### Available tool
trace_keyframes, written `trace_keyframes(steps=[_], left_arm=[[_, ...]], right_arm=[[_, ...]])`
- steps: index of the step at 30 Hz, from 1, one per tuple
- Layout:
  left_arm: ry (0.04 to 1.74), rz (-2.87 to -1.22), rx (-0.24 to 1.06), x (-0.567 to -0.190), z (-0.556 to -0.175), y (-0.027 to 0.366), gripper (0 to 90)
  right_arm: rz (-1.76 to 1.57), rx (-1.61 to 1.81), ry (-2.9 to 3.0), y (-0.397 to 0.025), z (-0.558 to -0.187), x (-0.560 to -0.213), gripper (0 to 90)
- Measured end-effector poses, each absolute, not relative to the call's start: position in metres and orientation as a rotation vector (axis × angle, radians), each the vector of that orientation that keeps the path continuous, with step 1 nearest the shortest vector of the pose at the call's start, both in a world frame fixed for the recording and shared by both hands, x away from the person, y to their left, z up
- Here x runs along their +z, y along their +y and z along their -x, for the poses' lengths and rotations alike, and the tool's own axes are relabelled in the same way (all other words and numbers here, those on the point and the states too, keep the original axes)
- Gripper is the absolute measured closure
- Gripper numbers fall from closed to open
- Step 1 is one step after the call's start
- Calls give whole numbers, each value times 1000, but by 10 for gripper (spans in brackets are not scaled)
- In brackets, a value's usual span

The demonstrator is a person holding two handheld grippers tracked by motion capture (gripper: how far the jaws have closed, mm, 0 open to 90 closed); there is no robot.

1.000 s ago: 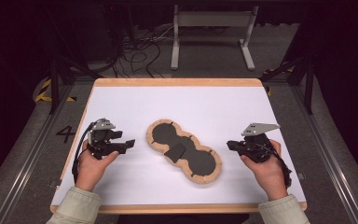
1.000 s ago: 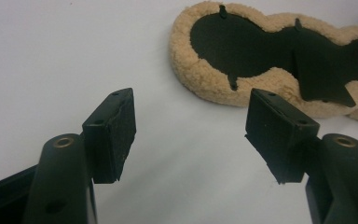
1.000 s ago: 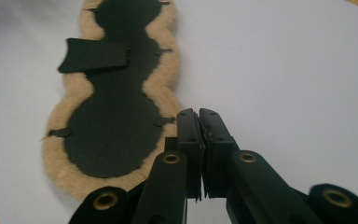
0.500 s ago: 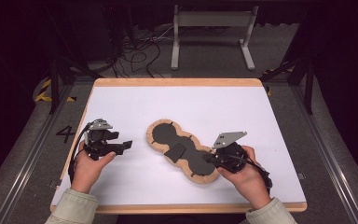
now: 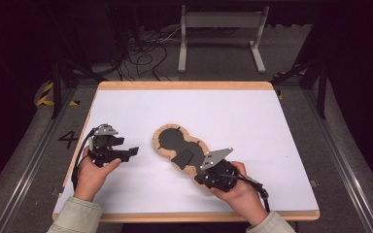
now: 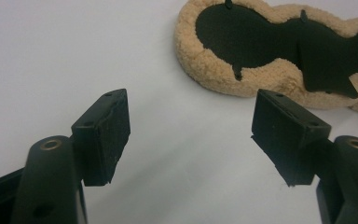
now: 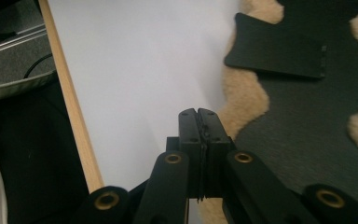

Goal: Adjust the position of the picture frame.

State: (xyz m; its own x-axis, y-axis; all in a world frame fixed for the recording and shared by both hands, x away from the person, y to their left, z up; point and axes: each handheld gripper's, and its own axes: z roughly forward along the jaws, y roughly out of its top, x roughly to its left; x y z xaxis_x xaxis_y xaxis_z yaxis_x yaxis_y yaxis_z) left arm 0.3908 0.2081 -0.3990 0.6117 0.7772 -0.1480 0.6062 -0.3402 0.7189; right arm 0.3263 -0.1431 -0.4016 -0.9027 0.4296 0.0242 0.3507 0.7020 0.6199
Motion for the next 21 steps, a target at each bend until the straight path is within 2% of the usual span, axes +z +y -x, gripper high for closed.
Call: trace_keyframes(steps=[9,21], left_arm=[[1075,-2079,274,-401,-393,204,284],[1071,-2088,262,-403,-396,201,278]], right_arm=[[-597,915,2855,-126,-320,-422,900],[-625,832,2851,-124,-322,-437,887]])
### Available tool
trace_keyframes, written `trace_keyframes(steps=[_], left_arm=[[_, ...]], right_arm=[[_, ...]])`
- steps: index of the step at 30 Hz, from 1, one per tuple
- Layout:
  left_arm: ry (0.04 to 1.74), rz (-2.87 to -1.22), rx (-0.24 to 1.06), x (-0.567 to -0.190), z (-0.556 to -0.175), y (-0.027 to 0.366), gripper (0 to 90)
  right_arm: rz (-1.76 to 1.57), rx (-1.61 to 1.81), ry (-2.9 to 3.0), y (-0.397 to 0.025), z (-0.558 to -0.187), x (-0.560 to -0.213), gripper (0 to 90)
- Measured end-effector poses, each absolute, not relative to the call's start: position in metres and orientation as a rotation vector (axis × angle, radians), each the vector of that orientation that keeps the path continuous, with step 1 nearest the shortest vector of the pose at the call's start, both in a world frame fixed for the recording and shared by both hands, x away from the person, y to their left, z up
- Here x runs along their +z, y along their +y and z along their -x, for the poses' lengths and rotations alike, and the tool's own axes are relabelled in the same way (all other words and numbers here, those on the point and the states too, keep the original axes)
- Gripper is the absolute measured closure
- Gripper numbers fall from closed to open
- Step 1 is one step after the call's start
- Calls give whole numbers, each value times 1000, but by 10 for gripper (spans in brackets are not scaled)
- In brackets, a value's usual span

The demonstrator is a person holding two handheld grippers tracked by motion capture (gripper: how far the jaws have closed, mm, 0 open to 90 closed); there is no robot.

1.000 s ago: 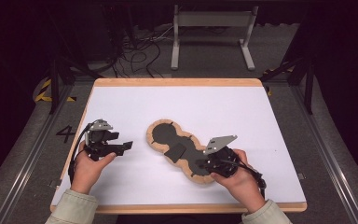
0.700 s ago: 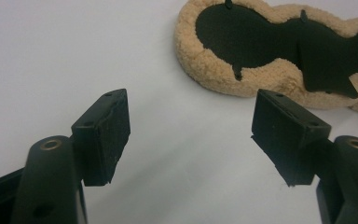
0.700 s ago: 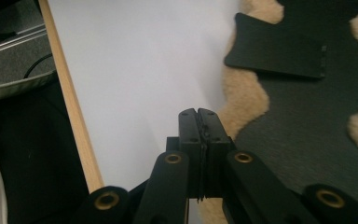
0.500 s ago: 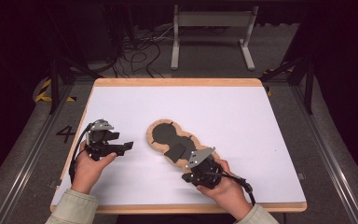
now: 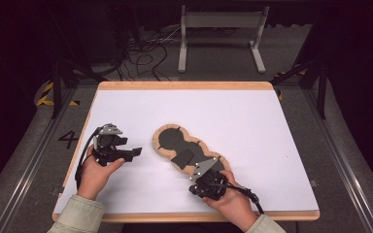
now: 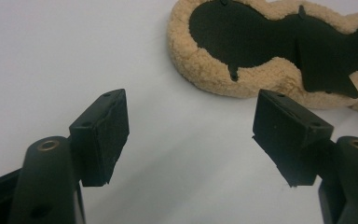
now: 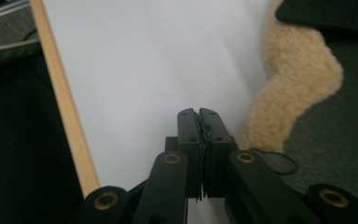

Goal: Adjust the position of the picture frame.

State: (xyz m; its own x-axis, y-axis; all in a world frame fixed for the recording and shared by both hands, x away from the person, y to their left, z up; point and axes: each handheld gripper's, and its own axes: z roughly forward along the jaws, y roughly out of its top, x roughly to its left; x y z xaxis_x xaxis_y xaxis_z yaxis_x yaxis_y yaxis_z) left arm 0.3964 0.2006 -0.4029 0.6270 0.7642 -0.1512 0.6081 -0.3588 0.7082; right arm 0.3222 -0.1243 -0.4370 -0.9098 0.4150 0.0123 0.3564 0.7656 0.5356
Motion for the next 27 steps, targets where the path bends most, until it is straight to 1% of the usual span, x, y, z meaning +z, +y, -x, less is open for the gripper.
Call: trace_keyframes(steps=[1,9,19,24,27], left_arm=[[1071,-2088,262,-403,-396,201,277],[1079,-2078,259,-404,-396,203,275],[1082,-2080,257,-405,-395,204,276],[1086,-2076,243,-407,-395,204,338],[1090,-2071,235,-408,-396,203,359]], right_arm=[[-635,815,2844,-125,-323,-437,900],[-698,816,2852,-133,-328,-435,900],[-862,752,2777,-162,-345,-432,900],[-904,739,2733,-174,-351,-432,900],[-936,723,2694,-181,-355,-432,900]])
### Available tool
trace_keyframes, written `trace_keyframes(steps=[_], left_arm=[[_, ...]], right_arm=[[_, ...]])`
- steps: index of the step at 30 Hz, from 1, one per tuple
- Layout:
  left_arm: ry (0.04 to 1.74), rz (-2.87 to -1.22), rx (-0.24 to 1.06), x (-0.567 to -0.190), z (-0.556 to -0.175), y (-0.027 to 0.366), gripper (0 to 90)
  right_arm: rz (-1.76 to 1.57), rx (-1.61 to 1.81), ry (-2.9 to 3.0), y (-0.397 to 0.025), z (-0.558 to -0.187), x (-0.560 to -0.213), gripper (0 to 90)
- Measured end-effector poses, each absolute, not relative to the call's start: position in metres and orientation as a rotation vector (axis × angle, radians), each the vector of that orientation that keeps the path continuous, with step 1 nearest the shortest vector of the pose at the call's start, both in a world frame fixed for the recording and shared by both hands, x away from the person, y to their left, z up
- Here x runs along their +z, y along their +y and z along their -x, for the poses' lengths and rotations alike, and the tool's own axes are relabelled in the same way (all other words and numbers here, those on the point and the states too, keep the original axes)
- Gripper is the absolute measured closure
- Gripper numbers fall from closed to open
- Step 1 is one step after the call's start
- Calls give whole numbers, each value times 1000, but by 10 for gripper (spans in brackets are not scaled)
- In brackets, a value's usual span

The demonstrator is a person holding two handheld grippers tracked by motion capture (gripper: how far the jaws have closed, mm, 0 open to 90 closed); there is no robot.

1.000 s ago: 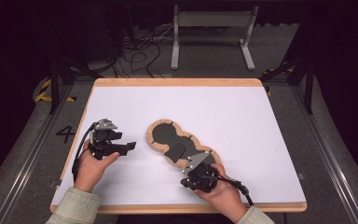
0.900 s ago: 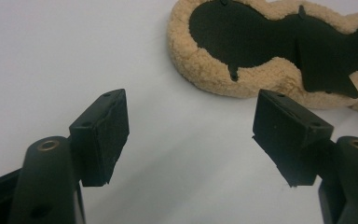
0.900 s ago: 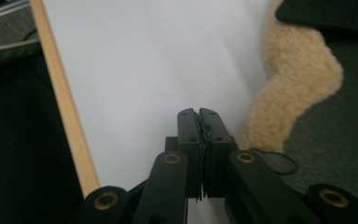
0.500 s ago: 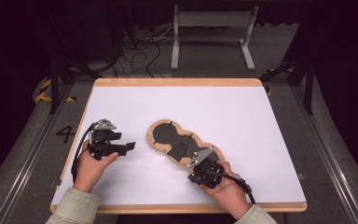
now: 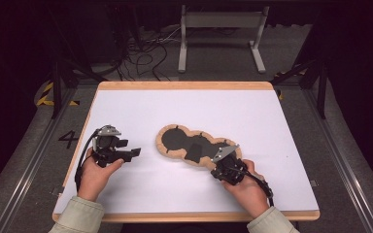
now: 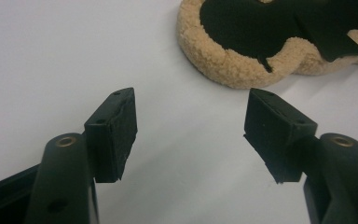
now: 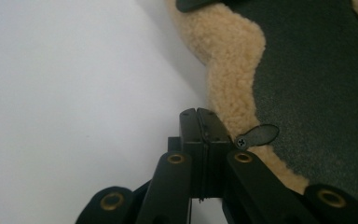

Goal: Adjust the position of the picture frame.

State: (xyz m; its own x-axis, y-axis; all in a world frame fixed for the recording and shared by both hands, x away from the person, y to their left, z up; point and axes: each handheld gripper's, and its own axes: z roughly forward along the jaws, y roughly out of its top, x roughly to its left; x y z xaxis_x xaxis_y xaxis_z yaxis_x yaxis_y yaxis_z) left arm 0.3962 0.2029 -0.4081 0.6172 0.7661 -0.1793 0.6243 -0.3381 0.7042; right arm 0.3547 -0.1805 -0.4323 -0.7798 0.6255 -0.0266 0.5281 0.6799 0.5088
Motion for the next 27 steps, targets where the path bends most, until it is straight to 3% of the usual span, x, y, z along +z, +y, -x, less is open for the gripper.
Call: trace_keyframes(steps=[5,7,11,12,17,27], left_arm=[[1106,-2071,271,-411,-400,197,434],[1119,-2086,295,-413,-403,192,536],[1113,-2076,323,-412,-411,184,858],[1105,-2054,310,-411,-414,184,900],[1086,-2005,250,-405,-433,169,900],[1120,-2012,282,-416,-471,140,900]], right_arm=[[-985,736,2635,-192,-357,-433,900],[-973,722,2622,-191,-354,-432,900],[-953,773,2596,-194,-345,-422,900],[-956,779,2584,-196,-343,-420,900],[-980,804,2532,-212,-333,-410,900],[-1085,821,2445,-245,-316,-407,900]])
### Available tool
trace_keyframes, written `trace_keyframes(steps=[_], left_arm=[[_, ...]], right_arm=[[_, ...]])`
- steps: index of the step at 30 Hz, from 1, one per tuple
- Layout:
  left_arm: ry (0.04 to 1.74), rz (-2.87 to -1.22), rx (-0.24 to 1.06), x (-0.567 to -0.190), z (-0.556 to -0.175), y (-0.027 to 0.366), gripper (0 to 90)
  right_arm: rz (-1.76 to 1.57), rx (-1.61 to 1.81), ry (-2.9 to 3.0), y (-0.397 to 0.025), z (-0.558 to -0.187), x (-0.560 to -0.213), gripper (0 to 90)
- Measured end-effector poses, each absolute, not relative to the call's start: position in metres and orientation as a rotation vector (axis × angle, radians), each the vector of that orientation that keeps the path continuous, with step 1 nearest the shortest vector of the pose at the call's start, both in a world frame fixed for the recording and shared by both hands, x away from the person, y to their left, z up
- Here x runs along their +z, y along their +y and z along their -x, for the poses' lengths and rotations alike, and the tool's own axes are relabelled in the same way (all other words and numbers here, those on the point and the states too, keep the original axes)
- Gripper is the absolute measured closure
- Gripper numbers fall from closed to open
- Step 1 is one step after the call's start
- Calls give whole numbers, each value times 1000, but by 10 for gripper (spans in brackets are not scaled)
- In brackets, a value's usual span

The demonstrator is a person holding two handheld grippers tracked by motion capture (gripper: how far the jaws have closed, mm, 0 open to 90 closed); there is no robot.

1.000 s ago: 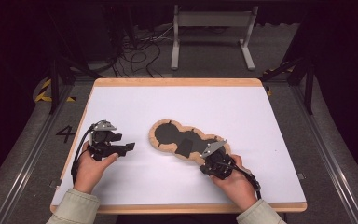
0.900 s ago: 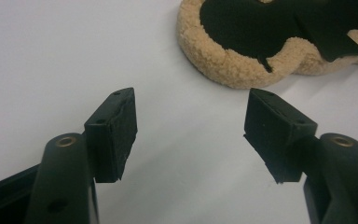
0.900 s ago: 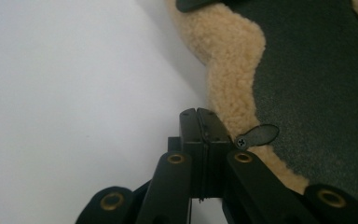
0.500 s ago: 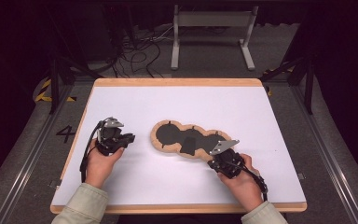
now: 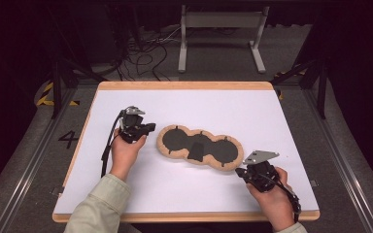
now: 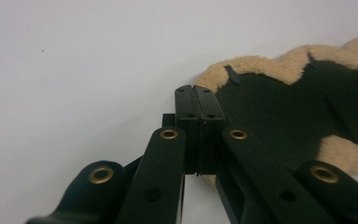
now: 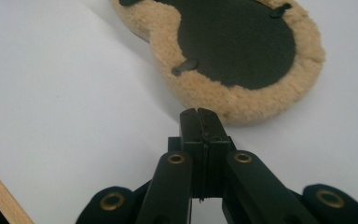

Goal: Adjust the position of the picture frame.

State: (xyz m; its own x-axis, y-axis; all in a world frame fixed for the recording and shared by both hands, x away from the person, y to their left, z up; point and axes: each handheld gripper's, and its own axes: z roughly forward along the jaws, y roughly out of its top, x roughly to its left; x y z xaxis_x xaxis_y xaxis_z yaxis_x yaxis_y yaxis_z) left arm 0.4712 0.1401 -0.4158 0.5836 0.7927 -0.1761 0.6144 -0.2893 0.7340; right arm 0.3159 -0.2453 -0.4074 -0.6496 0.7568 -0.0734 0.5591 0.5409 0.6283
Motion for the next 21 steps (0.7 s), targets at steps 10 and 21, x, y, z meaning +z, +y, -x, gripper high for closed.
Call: trace_keyframes(steps=[10,21], left_arm=[[1152,-2098,231,-450,-496,127,900],[1075,-2155,117,-450,-491,127,900]], right_arm=[[-1121,834,2398,-261,-309,-406,900],[-1120,885,2341,-274,-308,-395,900]])
